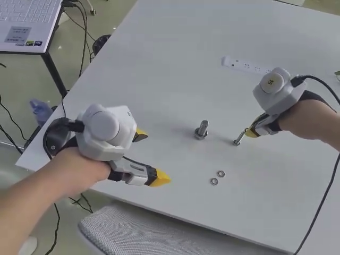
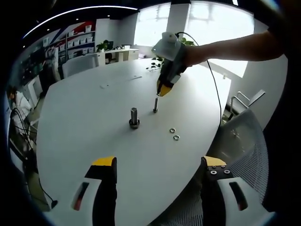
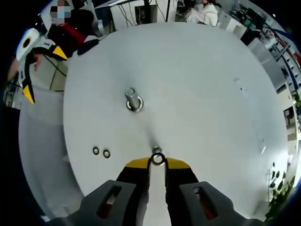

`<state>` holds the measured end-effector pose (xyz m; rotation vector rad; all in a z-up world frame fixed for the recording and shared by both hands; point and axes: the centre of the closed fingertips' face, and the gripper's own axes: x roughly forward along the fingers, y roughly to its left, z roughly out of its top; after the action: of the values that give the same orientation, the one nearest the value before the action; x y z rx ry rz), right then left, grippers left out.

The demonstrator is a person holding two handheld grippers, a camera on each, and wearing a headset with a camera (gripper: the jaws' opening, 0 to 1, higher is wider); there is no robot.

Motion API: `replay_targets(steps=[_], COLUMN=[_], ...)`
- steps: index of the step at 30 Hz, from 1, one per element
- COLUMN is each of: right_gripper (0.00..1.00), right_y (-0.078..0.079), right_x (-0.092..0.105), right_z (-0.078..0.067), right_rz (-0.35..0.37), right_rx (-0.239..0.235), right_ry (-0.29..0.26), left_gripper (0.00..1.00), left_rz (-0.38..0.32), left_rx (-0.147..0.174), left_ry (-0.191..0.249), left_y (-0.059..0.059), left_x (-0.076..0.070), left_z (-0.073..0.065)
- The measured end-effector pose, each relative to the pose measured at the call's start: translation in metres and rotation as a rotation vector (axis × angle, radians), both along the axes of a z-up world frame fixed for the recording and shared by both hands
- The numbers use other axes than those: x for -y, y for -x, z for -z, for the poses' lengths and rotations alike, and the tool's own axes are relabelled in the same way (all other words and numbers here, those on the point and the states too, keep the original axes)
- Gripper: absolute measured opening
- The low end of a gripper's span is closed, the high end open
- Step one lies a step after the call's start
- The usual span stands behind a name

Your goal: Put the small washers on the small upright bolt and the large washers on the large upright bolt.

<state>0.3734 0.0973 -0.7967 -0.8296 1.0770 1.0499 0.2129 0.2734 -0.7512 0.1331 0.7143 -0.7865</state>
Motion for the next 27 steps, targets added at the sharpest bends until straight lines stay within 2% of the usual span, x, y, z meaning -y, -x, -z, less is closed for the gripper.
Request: replay_targets(steps=[10, 17, 27], right_gripper=[0.11, 0.11, 0.11], right_y=[-0.002, -0.013, -0.006], right_x=[-0.004, 0.002, -0.001], right_z=[0.008, 0.018, 0.018], right_rz=[-0.018, -0.026, -0.024], right_rx=[-0.004, -0.007, -0.011], right_ry=[0.013, 0.031, 0.029], left_gripper=[0.73, 0.73, 0.72], left_rz=[-0.005, -0.002, -0.006], left_rx=[-0.003, -0.01, -0.017], left_ry=[0.009, 0.008, 0.009], left_y=[-0.002, -0.002, -0.004], left_x=[0.003, 0.003, 0.0], left_z=[-0.001, 0.002, 0.004])
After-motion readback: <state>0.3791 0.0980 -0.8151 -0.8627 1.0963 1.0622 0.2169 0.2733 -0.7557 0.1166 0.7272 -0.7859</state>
